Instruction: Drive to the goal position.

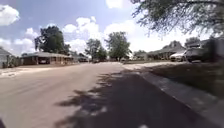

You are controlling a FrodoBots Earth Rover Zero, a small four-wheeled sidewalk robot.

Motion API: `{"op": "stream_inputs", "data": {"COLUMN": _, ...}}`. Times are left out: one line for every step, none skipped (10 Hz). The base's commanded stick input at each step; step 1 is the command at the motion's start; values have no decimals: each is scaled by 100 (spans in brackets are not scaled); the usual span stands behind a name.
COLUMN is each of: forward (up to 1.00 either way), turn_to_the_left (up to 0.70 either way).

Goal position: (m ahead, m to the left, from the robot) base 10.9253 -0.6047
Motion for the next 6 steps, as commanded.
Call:
{"op": "stream_inputs", "data": {"forward": 70, "turn_to_the_left": 0}}
{"op": "stream_inputs", "data": {"forward": 70, "turn_to_the_left": 0}}
{"op": "stream_inputs", "data": {"forward": 70, "turn_to_the_left": 0}}
{"op": "stream_inputs", "data": {"forward": 70, "turn_to_the_left": 0}}
{"op": "stream_inputs", "data": {"forward": 70, "turn_to_the_left": 0}}
{"op": "stream_inputs", "data": {"forward": 70, "turn_to_the_left": 0}}
